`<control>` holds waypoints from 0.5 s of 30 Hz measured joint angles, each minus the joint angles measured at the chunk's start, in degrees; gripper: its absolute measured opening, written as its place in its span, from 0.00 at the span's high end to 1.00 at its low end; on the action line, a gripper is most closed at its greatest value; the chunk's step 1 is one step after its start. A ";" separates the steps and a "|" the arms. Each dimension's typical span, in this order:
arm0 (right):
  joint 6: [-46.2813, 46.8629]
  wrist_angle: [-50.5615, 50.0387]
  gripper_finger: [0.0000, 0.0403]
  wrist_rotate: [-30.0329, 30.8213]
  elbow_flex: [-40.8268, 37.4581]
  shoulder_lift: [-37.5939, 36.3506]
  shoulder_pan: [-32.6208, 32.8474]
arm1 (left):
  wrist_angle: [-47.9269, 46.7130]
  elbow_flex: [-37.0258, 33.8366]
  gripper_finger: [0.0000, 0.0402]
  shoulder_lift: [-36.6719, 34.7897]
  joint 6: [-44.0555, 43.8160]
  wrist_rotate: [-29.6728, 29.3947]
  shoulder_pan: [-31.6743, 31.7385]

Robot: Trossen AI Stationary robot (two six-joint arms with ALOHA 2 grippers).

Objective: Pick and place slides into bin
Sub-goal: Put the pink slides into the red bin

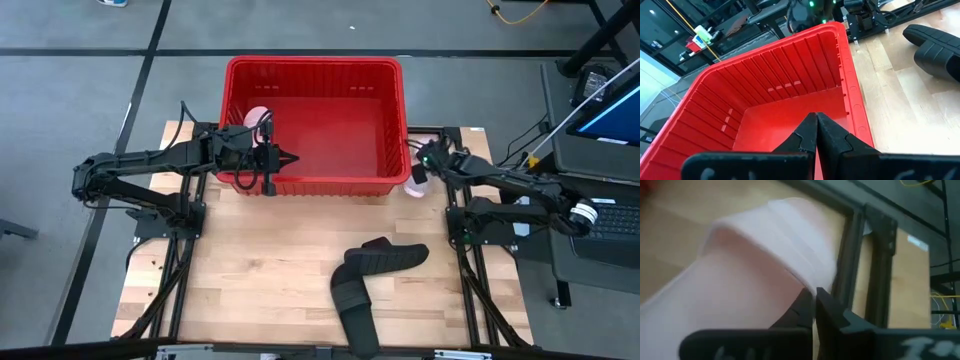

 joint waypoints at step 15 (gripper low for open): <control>-1.49 -17.85 0.98 4.28 18.54 -2.04 0.22 | -0.20 0.00 1.00 0.00 0.15 0.00 0.00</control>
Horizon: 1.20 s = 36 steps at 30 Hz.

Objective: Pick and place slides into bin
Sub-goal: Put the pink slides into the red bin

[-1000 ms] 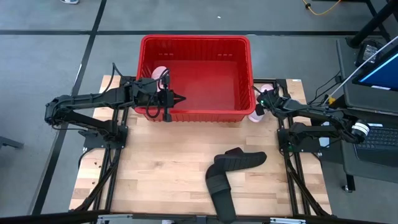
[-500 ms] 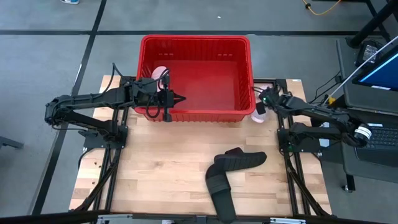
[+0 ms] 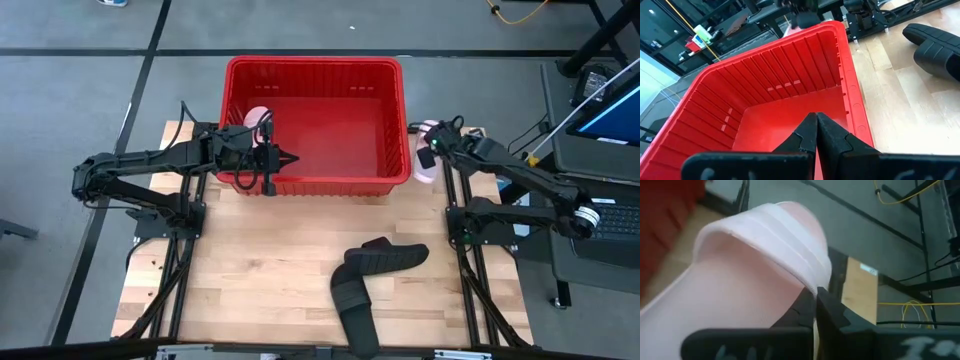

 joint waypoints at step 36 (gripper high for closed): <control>-5.64 -1.13 0.98 10.81 18.85 -1.00 29.91 | -1.38 0.00 0.99 0.00 -1.59 -0.50 -0.51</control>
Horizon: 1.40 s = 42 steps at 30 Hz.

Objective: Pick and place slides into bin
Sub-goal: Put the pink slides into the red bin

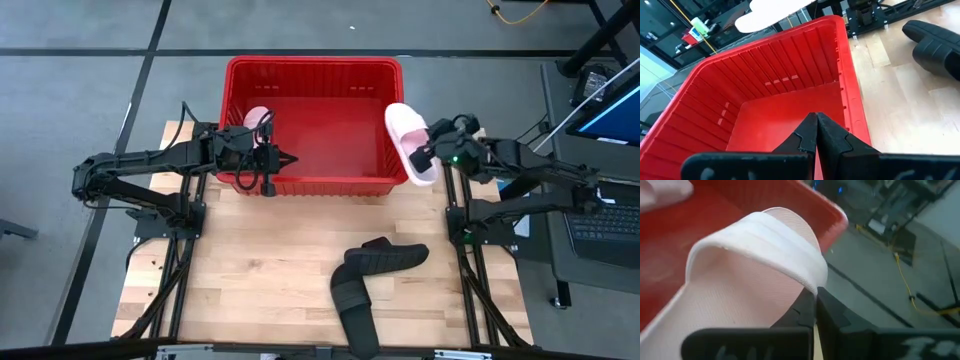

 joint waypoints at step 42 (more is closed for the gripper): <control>-12.33 32.54 0.98 12.25 6.08 24.70 22.82 | 29.82 -0.04 0.80 12.99 14.62 -37.94 -29.60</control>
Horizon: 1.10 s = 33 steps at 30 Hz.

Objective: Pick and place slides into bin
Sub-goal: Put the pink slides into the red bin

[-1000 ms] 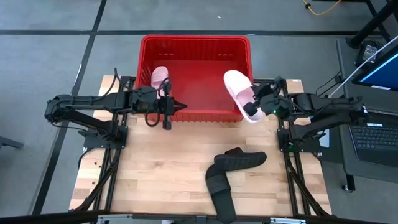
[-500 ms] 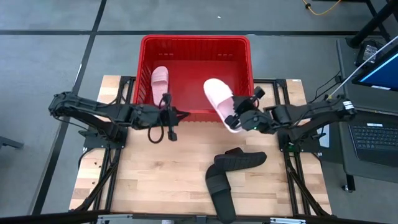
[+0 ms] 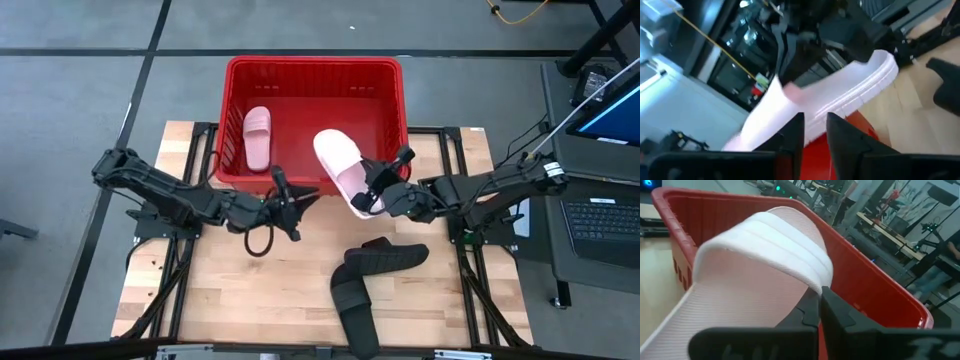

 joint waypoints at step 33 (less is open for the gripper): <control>-10.44 8.67 0.98 0.45 -0.02 2.48 -0.05 | 14.32 11.85 0.67 16.60 17.57 -19.70 6.18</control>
